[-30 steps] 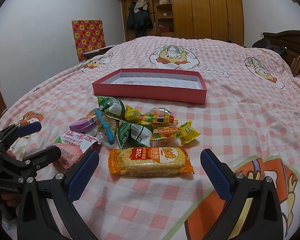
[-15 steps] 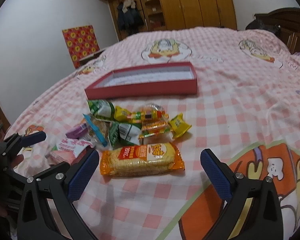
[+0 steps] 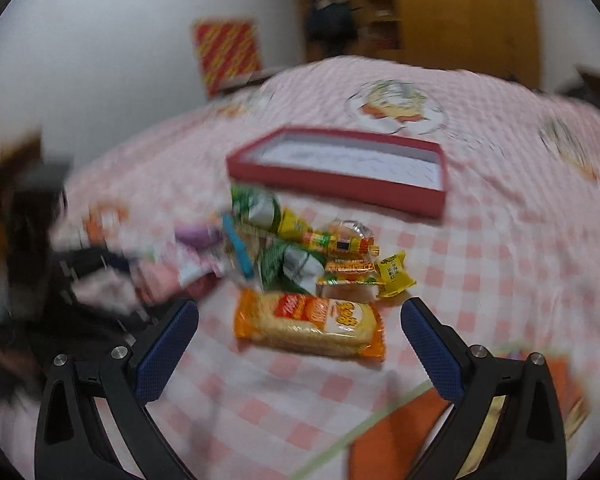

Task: Organize snacks
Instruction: 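Grasp the pink juice pouch with the left tool while the right tool grasps the orange biscuit pack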

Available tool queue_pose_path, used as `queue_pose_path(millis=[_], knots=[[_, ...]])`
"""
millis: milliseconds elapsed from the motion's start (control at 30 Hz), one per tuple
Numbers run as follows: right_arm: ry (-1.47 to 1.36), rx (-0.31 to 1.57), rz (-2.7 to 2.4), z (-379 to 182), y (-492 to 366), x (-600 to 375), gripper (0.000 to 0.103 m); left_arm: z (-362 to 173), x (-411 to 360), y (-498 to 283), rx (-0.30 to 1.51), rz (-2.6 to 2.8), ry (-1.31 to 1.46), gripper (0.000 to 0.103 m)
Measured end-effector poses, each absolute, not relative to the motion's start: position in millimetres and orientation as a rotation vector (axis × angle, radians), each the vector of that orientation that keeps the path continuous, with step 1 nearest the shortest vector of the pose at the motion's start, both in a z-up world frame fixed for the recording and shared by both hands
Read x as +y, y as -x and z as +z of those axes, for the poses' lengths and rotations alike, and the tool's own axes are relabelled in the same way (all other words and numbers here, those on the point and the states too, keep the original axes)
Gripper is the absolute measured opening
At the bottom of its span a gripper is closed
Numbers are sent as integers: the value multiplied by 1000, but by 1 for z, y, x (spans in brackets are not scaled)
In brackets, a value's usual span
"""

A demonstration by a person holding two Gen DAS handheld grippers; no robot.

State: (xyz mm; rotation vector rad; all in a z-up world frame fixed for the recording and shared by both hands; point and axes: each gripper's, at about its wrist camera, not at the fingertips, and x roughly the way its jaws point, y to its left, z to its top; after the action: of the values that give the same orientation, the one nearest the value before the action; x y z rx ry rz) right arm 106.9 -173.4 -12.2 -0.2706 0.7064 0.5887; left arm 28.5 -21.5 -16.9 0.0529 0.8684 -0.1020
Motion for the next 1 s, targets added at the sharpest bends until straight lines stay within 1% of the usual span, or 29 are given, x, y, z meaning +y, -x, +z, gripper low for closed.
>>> queue_pose_path(millis=[133,200,233,267,300,333,367,433,467,500,667,867,1000], knots=[[499,697,649,-24,-109,-155,102,-5,-11,-17,848,-78,4,71],[579,682,707,-32,-108,-145,97,0,-4,-11,839,-68,34,71],[645,623,705,-36,-104,-138,88,2,-1,-9,835,-61,44,71],[679,590,708,-39,-103,-133,76,4,1,-6,830,-53,49,71],[699,588,724,-44,-106,-129,65,6,2,-4,827,-47,53,71],[711,626,743,-51,-109,-124,49,7,3,-1,824,-42,55,71],[726,662,743,-58,-112,-120,48,9,5,1,821,-38,56,71],[745,638,734,-59,-109,-118,42,10,5,5,817,-35,58,71],[731,642,730,-56,-108,-119,38,10,6,6,814,-35,58,71],[703,644,729,-52,-108,-121,31,12,6,7,812,-33,58,71],[534,650,730,-24,-109,-143,23,14,5,10,794,-27,52,71],[408,666,736,-9,-112,-155,20,19,6,13,776,-24,51,71],[390,648,727,-5,-107,-157,18,22,7,14,764,-26,52,70]])
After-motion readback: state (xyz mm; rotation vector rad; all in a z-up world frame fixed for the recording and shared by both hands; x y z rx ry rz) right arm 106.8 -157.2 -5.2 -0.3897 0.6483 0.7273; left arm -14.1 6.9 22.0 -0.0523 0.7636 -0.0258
